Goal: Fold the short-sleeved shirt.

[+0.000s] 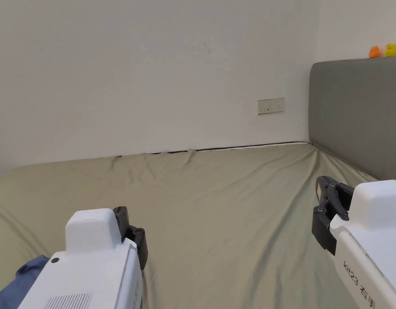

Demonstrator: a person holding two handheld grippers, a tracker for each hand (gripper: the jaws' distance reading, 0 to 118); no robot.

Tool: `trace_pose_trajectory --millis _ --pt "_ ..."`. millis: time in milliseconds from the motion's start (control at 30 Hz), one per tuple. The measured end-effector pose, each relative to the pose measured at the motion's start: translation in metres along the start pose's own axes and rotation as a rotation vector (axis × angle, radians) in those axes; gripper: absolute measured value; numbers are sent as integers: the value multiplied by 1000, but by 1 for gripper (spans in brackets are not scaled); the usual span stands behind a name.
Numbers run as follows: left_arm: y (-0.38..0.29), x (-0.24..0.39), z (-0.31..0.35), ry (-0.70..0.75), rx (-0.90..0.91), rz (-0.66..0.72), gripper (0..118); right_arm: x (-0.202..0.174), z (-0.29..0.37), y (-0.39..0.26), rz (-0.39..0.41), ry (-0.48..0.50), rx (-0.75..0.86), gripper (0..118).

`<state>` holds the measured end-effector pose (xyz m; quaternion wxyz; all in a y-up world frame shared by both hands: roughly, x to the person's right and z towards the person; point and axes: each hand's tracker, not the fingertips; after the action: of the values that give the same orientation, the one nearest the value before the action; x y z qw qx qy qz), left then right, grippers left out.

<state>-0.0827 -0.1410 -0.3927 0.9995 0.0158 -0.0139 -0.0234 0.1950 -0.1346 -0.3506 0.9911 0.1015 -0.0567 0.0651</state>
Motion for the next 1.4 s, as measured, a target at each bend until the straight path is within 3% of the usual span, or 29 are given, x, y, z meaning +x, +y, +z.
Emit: trace_pose_trajectory --millis 400,1033,1267,1400 --pt "-6 -9 8 4 -41 75 0 -2 1 -6 0 21 -48 0" --pt "-5 -6 5 26 -46 73 0 -23 8 -6 13 58 -67 0" --pt "-13 -44 -13 68 -108 221 0 -44 -3 -14 37 140 -76 0" --pt "-25 -63 -61 37 -229 226 0 -66 -27 -30 37 240 -118 0"
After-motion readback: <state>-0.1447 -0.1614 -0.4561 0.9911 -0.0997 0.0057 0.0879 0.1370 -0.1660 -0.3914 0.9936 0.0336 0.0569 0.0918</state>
